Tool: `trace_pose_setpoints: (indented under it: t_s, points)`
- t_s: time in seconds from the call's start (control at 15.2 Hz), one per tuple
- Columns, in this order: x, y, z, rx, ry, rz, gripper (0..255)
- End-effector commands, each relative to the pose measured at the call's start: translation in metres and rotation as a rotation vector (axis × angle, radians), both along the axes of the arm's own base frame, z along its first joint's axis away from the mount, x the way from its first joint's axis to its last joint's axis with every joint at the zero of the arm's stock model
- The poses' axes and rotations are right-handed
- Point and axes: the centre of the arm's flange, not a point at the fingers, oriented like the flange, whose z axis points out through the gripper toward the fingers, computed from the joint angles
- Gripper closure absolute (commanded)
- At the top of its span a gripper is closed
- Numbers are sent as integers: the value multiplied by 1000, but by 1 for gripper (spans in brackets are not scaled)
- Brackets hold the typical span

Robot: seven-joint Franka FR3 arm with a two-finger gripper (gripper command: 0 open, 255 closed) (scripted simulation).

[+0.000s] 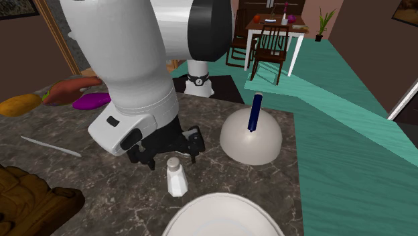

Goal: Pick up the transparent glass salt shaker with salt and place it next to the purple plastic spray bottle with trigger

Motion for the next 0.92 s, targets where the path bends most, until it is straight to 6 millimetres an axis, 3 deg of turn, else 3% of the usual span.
trace_pose_setpoints:
  t_s: [0.0,0.07,0.13,0.73,0.86]
  points:
    - [0,0,0,0,0,0,0]
    - [0,0,0,0,0,0,0]
    - [0,0,0,0,0,0,255]
    - [0,0,0,0,0,0,255]
    - [0,0,10,0,0,0,255]
